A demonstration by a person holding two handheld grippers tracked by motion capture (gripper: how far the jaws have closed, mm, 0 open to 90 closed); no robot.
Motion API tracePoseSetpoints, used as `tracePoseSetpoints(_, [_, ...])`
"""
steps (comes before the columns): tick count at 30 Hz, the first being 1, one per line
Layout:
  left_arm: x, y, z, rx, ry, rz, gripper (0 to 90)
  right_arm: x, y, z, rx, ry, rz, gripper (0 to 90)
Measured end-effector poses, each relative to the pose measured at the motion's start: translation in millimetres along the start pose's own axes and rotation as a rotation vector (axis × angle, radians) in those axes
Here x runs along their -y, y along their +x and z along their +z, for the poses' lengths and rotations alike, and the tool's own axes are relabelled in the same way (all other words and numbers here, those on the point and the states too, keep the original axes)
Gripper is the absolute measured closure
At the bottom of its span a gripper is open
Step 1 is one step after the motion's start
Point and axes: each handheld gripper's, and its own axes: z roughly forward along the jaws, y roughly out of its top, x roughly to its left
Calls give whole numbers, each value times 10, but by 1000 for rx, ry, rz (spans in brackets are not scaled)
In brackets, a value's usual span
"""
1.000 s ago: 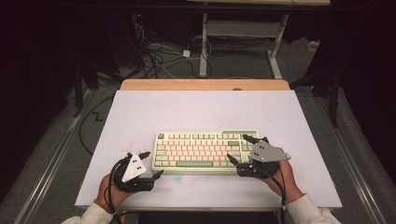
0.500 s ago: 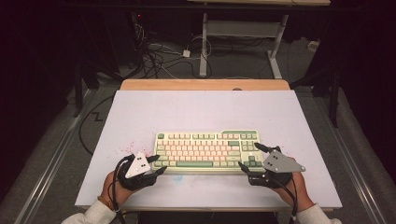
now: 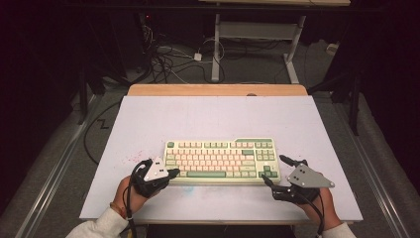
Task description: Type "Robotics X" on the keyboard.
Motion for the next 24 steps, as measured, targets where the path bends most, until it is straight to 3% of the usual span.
tracePoseSetpoints(24, [-193, 19, 160, 37, 26, 16, 876, -3, 48, 35, -6, 8, -22, 214])
